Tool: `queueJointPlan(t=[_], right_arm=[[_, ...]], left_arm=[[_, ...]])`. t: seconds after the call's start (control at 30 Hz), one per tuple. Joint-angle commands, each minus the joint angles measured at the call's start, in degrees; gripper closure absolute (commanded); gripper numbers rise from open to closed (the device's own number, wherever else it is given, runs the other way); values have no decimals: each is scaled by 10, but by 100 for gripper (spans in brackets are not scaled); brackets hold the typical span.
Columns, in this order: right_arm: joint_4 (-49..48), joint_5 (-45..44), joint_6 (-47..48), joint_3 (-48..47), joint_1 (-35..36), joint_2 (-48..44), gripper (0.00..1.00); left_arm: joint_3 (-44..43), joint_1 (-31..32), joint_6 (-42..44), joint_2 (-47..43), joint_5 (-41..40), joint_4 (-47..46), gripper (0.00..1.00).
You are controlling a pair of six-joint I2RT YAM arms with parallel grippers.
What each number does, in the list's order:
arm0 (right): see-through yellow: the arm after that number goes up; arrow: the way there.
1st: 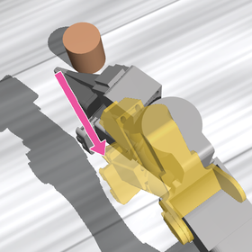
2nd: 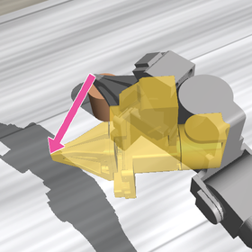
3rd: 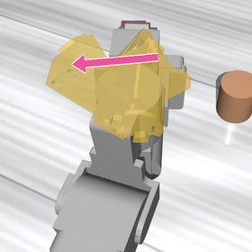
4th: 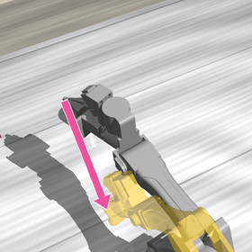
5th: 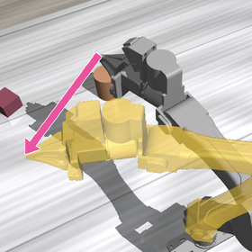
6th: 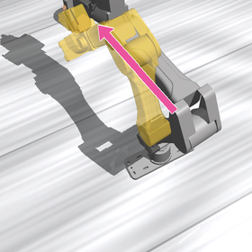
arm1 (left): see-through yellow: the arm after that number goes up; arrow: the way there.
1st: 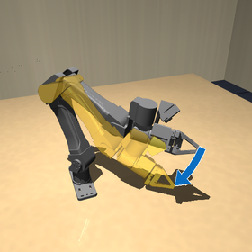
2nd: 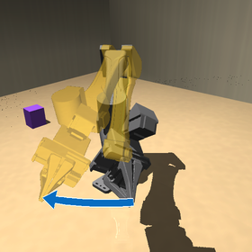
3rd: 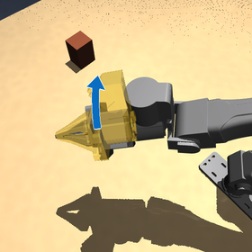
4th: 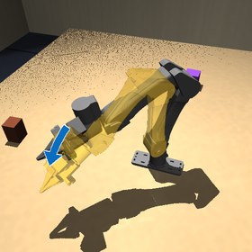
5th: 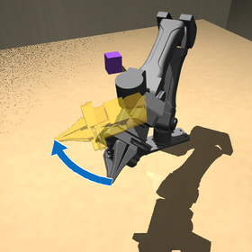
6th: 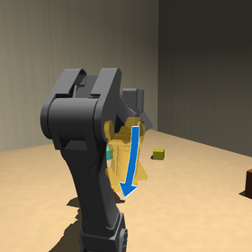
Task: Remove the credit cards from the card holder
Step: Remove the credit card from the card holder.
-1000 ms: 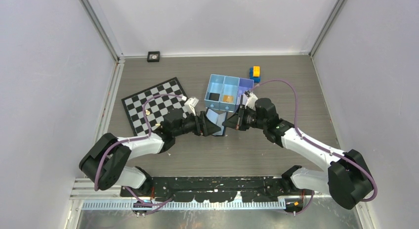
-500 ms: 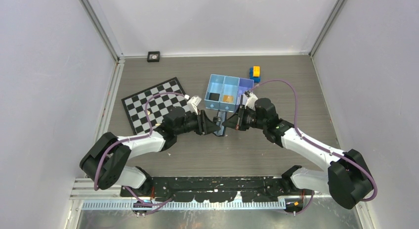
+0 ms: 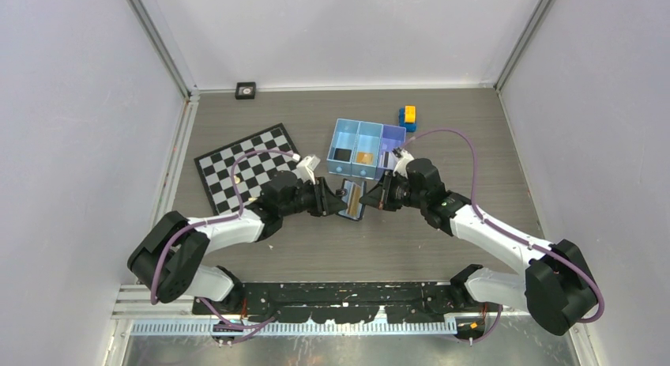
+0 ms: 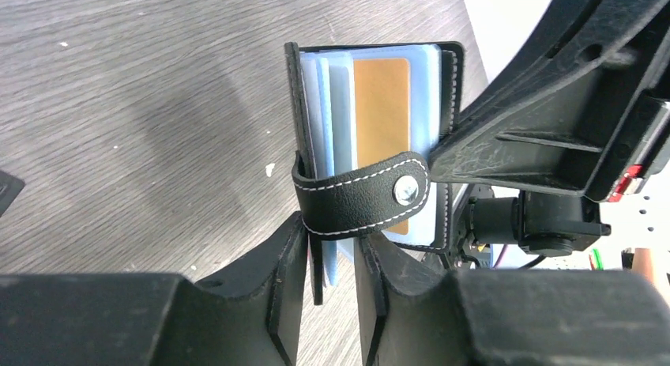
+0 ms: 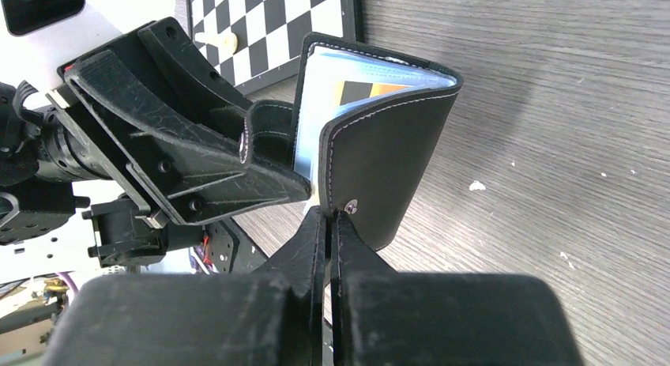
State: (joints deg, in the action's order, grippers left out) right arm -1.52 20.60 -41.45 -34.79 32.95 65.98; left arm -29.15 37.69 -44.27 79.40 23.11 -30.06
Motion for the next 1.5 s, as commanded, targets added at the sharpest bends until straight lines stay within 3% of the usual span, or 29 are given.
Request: queueJointPlan(t=[0.0,0.07,0.13,0.2,0.3,0.7,0.93,1.1,1.47], right_arm=[[-27,1,4,-22,6,-22,100],[-25,-2,3,-22,6,-23,99],[-25,-1,3,-22,6,-23,100],[-29,4,1,-21,6,-20,100],[-42,17,-4,-19,6,-17,100],[-62,29,-9,-11,6,-29,100],[-74,32,-11,-4,6,-38,99],[-74,33,-12,-4,6,-37,99],[-74,34,-12,-4,5,-36,100]], left_arm=[[-21,-9,11,8,-21,25,72],[-18,-16,3,12,-18,20,71],[-7,-25,-13,21,5,-24,60],[12,-37,-48,43,50,-116,48],[25,-44,-99,91,103,-227,40],[29,-61,-124,109,109,-249,36],[51,-79,-188,152,139,-400,44],[58,-87,-236,194,157,-511,37],[65,-94,-242,190,154,-516,34]])
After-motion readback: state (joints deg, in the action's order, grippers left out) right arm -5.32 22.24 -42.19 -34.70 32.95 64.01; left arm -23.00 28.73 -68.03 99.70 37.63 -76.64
